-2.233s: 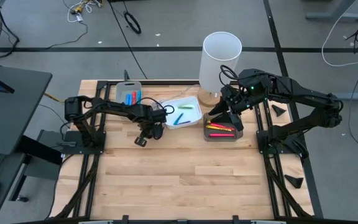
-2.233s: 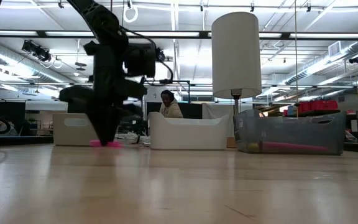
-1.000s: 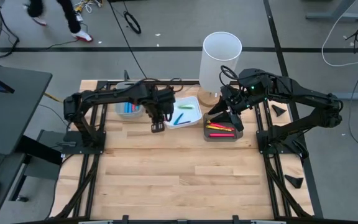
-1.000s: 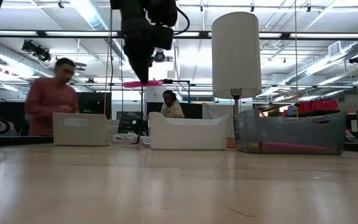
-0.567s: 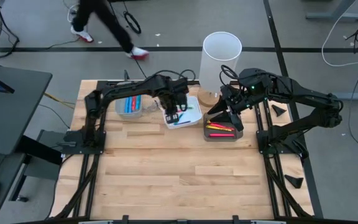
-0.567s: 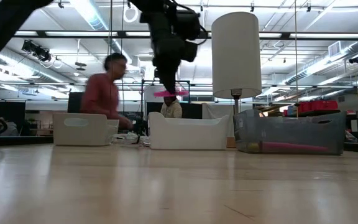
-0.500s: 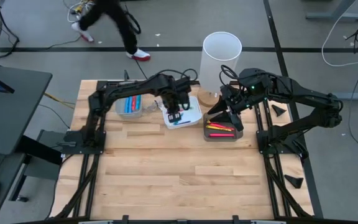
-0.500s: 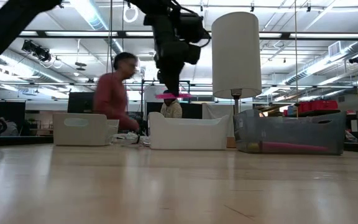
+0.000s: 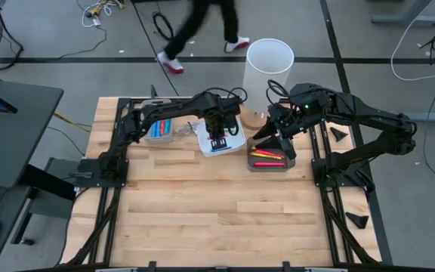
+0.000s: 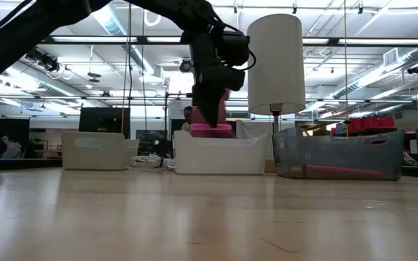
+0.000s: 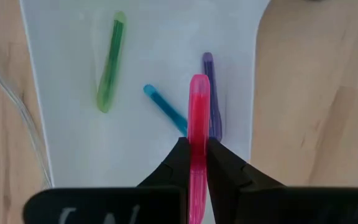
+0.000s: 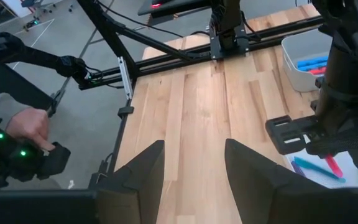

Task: Pick & Place Markers
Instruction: Put the transparent pink pen into the white bin, then return to Home Position

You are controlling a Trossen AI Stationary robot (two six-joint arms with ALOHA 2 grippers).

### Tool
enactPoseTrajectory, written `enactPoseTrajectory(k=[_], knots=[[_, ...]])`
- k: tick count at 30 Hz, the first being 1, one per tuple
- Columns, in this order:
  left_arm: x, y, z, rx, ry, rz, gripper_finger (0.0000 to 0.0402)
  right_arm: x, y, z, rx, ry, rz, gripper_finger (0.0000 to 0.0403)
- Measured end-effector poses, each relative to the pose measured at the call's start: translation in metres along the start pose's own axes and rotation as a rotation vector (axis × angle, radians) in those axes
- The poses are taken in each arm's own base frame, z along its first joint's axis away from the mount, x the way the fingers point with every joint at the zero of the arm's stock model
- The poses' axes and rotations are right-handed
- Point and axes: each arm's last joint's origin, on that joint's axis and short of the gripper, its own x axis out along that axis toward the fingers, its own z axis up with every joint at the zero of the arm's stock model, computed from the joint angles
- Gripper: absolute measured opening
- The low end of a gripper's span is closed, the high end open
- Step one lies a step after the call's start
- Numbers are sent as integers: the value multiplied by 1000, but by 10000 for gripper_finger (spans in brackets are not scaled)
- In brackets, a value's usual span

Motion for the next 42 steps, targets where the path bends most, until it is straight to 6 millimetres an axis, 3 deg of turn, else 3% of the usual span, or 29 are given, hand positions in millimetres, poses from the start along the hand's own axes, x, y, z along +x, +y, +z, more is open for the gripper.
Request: enactPoseTrajectory(k=[11, 19, 23, 35, 42], knots=[[45, 5, -1, 6, -53, 94, 29, 0, 0, -1, -21, 8, -2, 168], [48, 6, -2, 26, -57, 102, 33, 0, 0, -1, -30, 9, -2, 168], [48, 6, -3, 20, -44, 101, 78, 0, 0, -1, -36, 9, -2, 168], [48, 2, -5, -8, -15, 111, 263, 0, 0, -1, -42, 9, -1, 168], [23, -6, -9, -51, -42, -22, 301, 0, 0, -1, -42, 9, -1, 168]])
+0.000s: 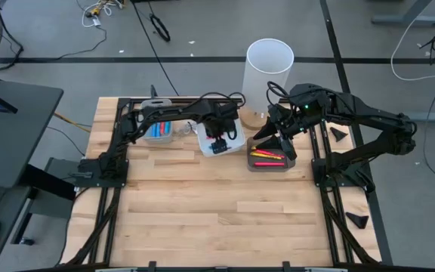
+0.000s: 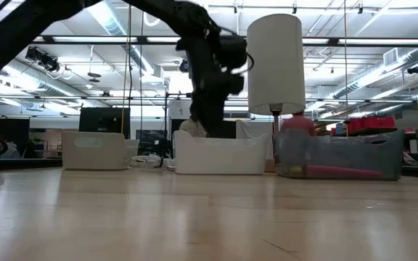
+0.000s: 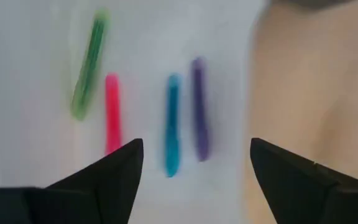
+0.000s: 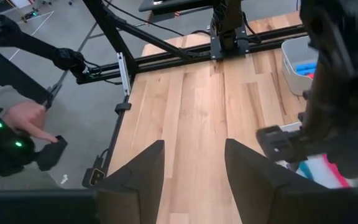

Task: Pick & Place Markers
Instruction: Return to Home Position

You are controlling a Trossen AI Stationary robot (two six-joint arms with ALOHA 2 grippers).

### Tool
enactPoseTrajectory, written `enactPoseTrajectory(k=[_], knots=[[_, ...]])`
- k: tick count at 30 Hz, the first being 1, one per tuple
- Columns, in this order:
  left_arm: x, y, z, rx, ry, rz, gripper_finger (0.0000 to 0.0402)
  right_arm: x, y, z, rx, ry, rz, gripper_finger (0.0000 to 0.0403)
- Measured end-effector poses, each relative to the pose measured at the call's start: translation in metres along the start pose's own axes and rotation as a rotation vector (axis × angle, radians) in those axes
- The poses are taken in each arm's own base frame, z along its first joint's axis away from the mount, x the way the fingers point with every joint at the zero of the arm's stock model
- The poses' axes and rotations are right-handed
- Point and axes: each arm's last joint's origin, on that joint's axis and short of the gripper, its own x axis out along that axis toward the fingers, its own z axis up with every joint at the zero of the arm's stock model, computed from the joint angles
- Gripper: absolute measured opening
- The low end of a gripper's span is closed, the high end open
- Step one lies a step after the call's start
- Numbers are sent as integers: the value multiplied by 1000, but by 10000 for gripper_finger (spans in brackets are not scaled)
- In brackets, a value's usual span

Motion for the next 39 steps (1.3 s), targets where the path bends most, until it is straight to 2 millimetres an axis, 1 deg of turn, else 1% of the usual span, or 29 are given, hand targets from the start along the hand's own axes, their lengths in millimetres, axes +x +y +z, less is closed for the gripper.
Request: enactPoseTrajectory(k=[3, 7, 12, 15, 19, 22, 25, 27, 29, 31, 33, 36, 39], knots=[[-22, -4, 2, 2, -75, -41, 302, 0, 0, 0, -11, 0, -1, 168], [-51, -7, 2, 0, -165, -54, 302, 0, 0, 0, -14, -1, 0, 168], [-86, -10, -3, 18, -248, -54, 302, 0, 0, 0, -56, -4, -9, 168], [-106, -9, -5, 22, -323, -25, 302, 0, -2, 2, -65, -26, -78, 168], [-148, -10, -7, 65, -507, -1, 303, 1, 0, 7, -73, -85, -166, 168], [-177, -9, -15, 121, -609, -38, 303, 2, 6, 12, -118, -137, -157, 168], [-198, -6, -25, 158, -659, -84, 303, 6, 12, 17, -177, -217, -134, 168], [-210, -4, -33, 156, -674, -87, 303, 10, 14, 14, -213, -265, -116, 168], [-217, -1, -44, 147, -640, -81, 303, 13, 15, 9, -221, -321, -99, 168], [-221, 1, -54, 148, -593, -77, 303, 18, 12, -1, -179, -351, -85, 168], [-220, 3, -63, 140, -564, -78, 303, 26, 7, -13, -137, -358, -77, 168], [-205, 2, -80, 118, -527, -89, 303, 37, 0, -34, -77, -358, -66, 168], [-179, 1, -104, 57, -514, -107, 303, 44, -3, -51, -44, -373, -46, 168]])
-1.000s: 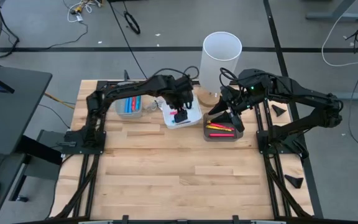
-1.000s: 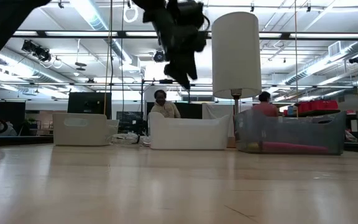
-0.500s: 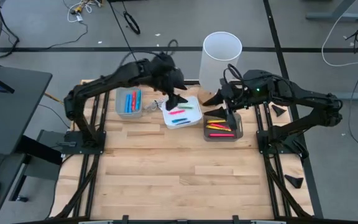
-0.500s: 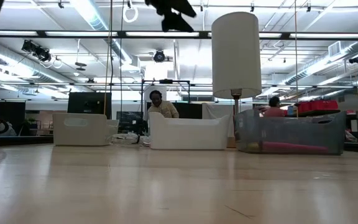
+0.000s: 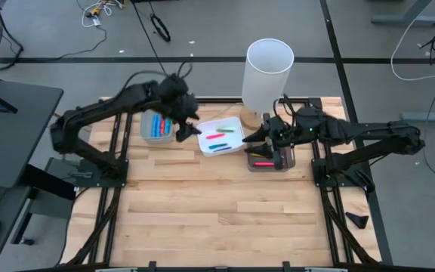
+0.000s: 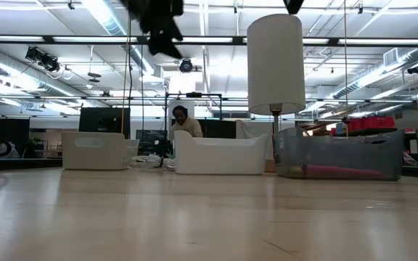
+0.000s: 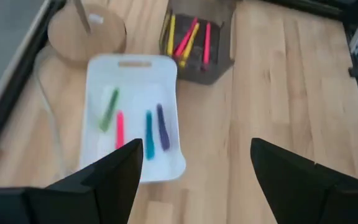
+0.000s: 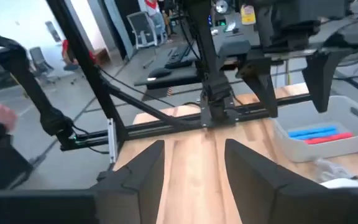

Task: Pick & Place Markers
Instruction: Return to Home Position

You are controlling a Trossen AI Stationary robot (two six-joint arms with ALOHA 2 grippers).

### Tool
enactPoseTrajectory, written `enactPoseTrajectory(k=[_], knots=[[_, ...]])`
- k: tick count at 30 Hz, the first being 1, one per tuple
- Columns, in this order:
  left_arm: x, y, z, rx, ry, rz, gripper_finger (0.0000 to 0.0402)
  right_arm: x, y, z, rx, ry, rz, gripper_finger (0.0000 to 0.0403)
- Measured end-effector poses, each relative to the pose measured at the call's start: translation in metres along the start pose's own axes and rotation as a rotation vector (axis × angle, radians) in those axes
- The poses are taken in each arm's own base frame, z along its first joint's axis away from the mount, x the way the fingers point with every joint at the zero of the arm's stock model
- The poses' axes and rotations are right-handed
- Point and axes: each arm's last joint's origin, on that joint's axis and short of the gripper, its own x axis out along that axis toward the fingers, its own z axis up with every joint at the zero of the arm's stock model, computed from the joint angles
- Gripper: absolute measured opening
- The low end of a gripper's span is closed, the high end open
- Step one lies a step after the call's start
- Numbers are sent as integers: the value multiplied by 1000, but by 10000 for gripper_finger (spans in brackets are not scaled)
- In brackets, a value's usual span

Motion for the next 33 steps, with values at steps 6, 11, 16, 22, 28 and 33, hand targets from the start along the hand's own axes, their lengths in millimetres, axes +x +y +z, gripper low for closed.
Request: enactPoseTrajectory(k=[6, 11, 16, 22, 28, 33], knots=[[4, -5, -62, -111, -178, 11, 303, -2, -3, -38, 38, -78, 46, 168], [-1, -11, -104, -159, -365, 73, 303, -11, -6, -76, 106, -237, 67, 168], [-3, -13, -146, -235, -502, 128, 303, -25, -9, -110, 178, -390, 12, 168], [-5, -17, -185, -278, -598, 102, 303, -39, -13, -145, 239, -448, -11, 168], [-14, -22, -206, -288, -673, 95, 303, -54, -17, -172, 270, -510, -35, 168], [-16, -23, -225, -327, -734, 135, 303, -64, -20, -185, 290, -550, -27, 168]])
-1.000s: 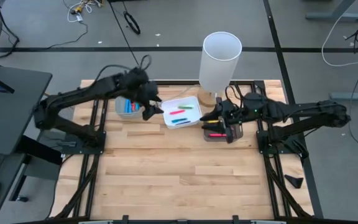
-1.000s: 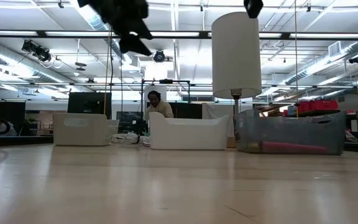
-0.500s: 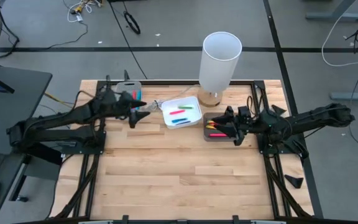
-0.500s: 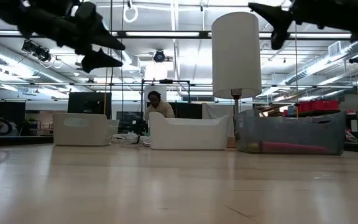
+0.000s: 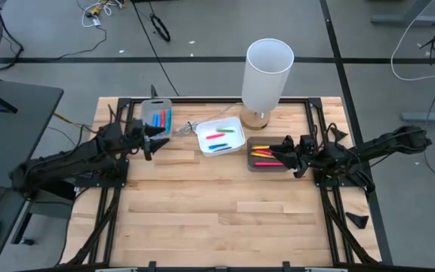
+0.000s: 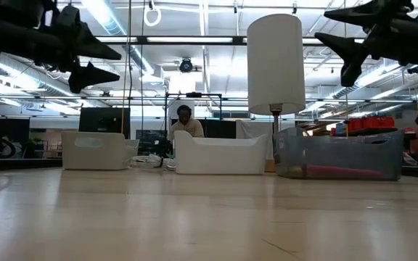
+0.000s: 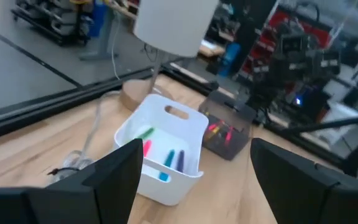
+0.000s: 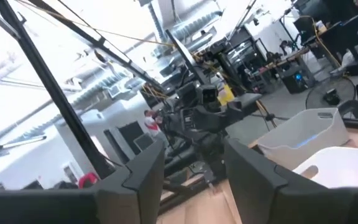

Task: Pick & Place Markers
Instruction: Return to Home Position

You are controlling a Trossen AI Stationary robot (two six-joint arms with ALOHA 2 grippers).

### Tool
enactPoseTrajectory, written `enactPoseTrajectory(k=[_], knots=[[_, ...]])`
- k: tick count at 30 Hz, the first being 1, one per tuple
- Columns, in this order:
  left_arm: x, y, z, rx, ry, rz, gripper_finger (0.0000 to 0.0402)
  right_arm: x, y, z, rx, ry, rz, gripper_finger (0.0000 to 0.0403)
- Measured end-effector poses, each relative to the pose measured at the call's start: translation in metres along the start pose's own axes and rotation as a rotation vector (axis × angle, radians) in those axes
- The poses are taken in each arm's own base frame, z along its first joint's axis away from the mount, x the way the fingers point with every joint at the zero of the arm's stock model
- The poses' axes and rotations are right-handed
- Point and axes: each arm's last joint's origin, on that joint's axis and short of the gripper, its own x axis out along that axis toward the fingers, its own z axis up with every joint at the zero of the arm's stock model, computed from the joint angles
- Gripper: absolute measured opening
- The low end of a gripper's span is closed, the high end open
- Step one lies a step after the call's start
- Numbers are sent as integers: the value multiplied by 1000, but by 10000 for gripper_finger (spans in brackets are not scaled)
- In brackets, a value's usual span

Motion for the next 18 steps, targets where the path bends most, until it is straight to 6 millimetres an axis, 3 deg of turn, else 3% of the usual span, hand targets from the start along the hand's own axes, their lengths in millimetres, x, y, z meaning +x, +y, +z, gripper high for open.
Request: enactPoseTrajectory(k=[18], knots=[[-31, 1, -8, 82, -125, -50, 303, -4, -3, 11, -191, -43, -41, 168]])
